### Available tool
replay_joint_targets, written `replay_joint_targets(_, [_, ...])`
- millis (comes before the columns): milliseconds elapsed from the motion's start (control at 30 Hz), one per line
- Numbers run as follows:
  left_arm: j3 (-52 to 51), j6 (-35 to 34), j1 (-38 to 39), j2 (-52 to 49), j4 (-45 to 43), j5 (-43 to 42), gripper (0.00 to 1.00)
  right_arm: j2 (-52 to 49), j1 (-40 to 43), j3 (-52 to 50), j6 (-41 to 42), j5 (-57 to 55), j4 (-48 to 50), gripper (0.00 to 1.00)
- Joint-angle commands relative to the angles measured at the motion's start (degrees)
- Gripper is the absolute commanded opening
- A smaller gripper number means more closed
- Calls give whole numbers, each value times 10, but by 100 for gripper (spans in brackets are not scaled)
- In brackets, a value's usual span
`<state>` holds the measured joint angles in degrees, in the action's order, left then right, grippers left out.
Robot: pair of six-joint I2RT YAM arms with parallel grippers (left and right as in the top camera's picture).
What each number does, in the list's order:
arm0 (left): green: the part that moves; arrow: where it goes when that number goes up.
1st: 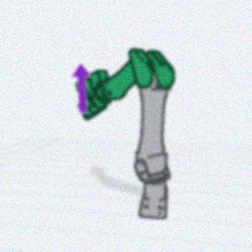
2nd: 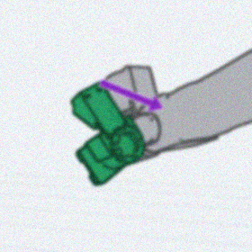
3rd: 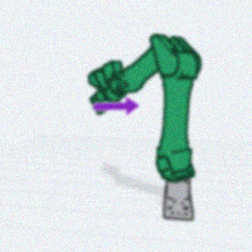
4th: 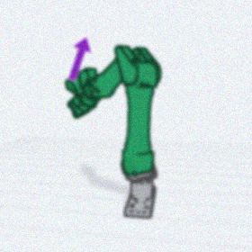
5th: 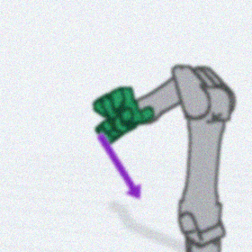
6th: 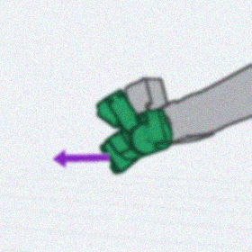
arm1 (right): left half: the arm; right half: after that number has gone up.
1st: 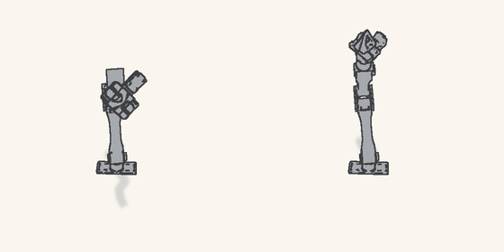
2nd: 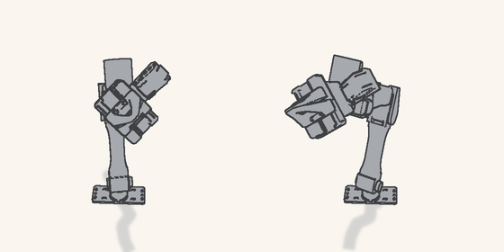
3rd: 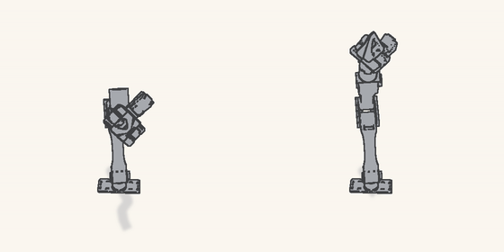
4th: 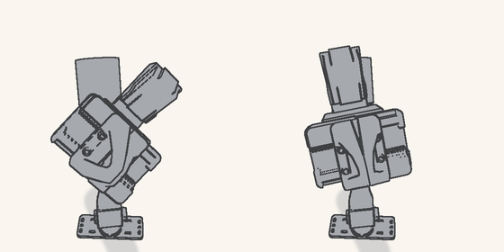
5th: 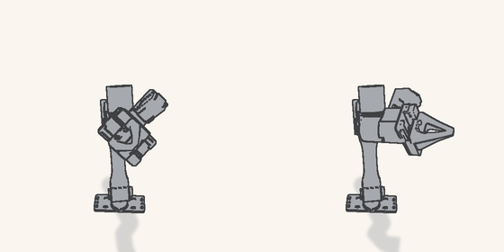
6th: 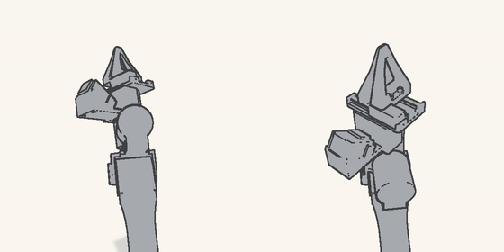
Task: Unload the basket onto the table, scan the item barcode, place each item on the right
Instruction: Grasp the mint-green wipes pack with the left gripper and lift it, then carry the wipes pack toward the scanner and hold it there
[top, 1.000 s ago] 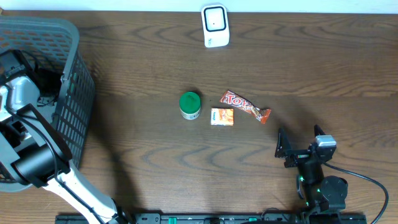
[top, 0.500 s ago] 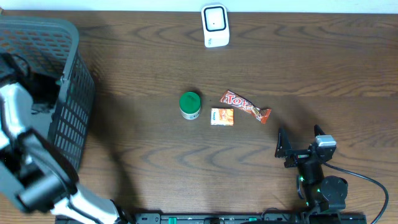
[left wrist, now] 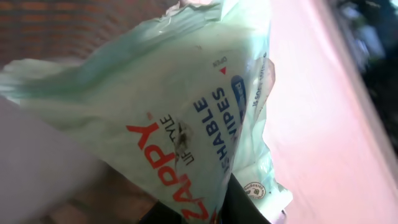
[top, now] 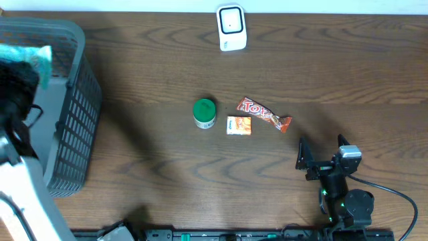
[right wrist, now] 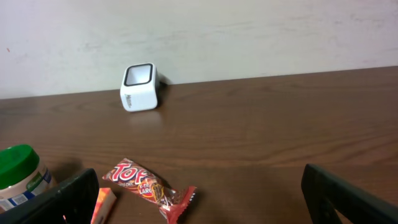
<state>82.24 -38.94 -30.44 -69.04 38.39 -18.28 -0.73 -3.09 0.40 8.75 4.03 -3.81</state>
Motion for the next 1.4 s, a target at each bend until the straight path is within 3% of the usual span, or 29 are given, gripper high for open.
replay_joint_targets(0, [8, 7, 64, 27, 16, -28, 10, 1, -3, -1, 6, -1, -2, 99])
replay_joint_targets(367, [8, 7, 387, -49, -13, 0, 10, 1, -3, -1, 6, -1, -2, 99])
replay_joint_targets(667, [8, 7, 570, -200, -59, 25, 10, 1, -3, -1, 6, -1, -2, 99])
replay_joint_targets(900, [8, 7, 655, -306, -110, 26, 11, 1, -3, -1, 6, -1, -2, 99])
replay_joint_targets(1133, [8, 10, 699, -357, -118, 150, 11, 1, -3, -1, 6, -1, -2, 99])
replay_joint_targets(1367, [7, 11, 735, -400, -116, 157, 13, 1, -3, -1, 6, -1, -2, 99])
